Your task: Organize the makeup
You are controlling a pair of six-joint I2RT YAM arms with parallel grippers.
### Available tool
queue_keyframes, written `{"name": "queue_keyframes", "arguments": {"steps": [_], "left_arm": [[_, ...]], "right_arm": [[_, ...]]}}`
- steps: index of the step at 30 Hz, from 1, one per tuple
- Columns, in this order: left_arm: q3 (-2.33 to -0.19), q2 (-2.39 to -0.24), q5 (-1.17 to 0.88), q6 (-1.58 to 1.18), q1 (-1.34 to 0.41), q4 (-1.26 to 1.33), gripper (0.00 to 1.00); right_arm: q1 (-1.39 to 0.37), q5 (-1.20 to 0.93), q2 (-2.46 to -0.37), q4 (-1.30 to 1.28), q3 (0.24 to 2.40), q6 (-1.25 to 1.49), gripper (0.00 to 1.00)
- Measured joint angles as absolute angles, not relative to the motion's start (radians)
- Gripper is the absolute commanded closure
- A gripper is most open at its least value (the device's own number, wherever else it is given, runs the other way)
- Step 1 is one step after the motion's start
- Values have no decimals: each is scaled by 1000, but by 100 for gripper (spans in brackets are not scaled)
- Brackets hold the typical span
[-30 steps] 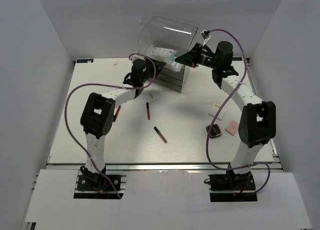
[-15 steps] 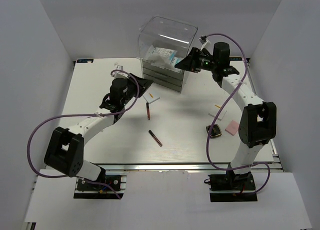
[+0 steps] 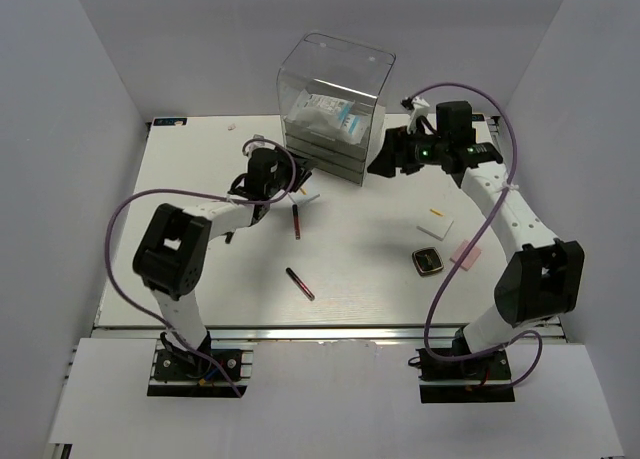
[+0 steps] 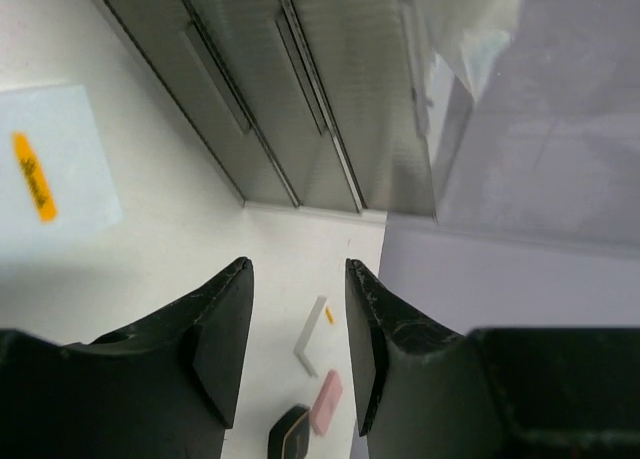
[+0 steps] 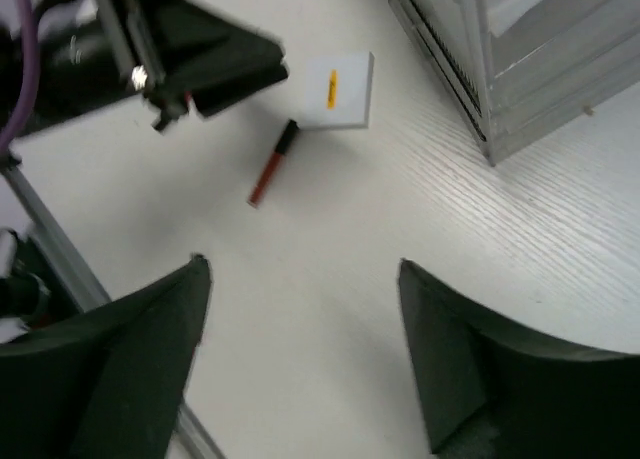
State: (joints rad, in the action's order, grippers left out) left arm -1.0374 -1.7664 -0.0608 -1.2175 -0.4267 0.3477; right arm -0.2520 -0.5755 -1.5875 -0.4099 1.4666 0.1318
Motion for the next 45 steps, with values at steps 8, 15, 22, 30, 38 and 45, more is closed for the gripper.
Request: {"name": "queue_keyframes", "arguments": {"steps": [8,15,22,30,38,45], "left_arm": [[-1216,-2028,-64,-1296,-406,426,48],[-1261,-1948,-66,-1165,-366,278,49],[-1257,-1507,121,-876,-300,-83,49],[-1217,-1075,298,-796,-284,-301,48],[-1137,-957,377,-818,-285,-507,48],[-1138,-947,390,-808,-285,-577,47]], "right_arm": [[-223,-843,-1466,-583,1235,-479,47],[-635,-789,-1399,-686,988,-892,81],[-907,-771,-1523,-502,1032,-758,100],[-1157,-656,-1745,-150,1110,-404,100],[-1213,-545,-1986,-4,1262,-247,100],[-1209,-443,-2117,33,1366,-193,100]]}}
